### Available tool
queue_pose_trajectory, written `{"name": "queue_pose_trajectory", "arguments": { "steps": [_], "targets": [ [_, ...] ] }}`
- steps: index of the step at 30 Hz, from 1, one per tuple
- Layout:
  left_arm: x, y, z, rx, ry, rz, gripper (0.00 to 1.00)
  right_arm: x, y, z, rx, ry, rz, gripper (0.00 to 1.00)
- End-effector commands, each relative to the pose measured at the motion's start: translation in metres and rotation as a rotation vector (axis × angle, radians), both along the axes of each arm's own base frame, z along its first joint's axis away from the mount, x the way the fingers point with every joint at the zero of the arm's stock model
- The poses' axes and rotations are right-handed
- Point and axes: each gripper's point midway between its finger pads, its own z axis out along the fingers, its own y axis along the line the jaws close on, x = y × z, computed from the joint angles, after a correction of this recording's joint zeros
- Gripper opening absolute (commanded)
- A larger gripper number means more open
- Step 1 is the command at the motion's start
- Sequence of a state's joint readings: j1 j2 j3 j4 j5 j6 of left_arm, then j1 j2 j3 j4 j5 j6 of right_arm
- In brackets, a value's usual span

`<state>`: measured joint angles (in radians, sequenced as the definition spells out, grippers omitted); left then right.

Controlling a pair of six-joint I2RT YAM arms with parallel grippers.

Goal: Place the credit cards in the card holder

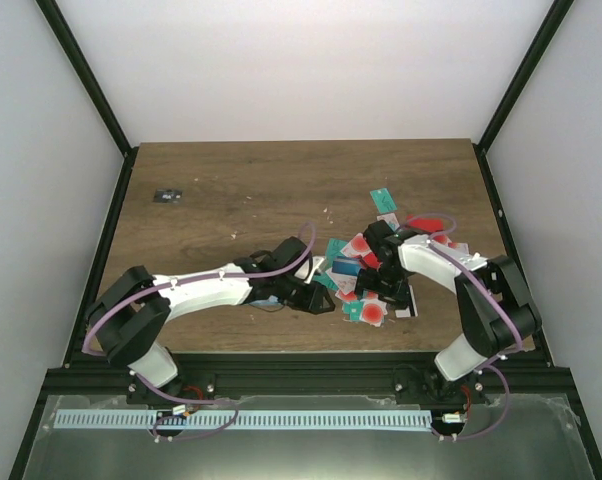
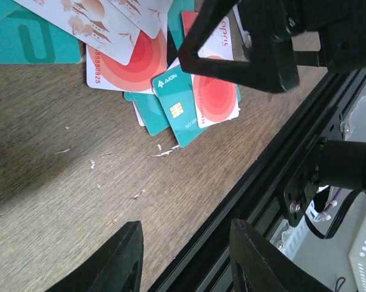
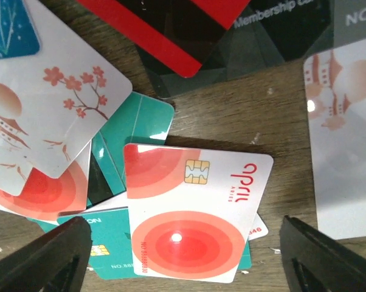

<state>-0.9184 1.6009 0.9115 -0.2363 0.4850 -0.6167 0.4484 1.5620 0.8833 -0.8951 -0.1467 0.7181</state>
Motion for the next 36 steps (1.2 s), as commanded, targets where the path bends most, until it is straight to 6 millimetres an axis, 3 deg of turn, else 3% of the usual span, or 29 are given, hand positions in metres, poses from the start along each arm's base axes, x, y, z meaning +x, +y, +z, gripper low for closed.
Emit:
{"name": "queue_pose_trajectory", "arguments": {
  "steps": [1,7,12,24,29,36],
  "targets": [
    [-0.001,-0.010,0.009,-0.032,-0.009,-0.014,0.41,0.006,0.003,0.000,-0.017,0.002,-0.004,0.90],
    [-0.004,-0.005,0.004,-0.023,-0.007,-0.016,0.41,0.008,-0.005,-0.012,-0.077,0.022,-0.028,0.91],
    [-0.007,0.000,0.001,-0.018,-0.006,-0.019,0.41,0.010,-0.006,-0.026,-0.100,0.043,-0.035,0.86],
    [-0.017,0.019,-0.008,0.001,-0.016,-0.006,0.42,-0.017,-0.016,-0.064,-0.136,0.132,-0.027,0.54],
    [-0.020,0.020,-0.010,-0.001,-0.011,-0.014,0.42,-0.019,-0.015,-0.058,-0.128,0.124,-0.016,0.51],
    [-0.018,0.013,-0.002,-0.030,-0.010,-0.016,0.43,-0.006,-0.007,-0.023,-0.085,0.053,-0.016,0.51]
  ]
}}
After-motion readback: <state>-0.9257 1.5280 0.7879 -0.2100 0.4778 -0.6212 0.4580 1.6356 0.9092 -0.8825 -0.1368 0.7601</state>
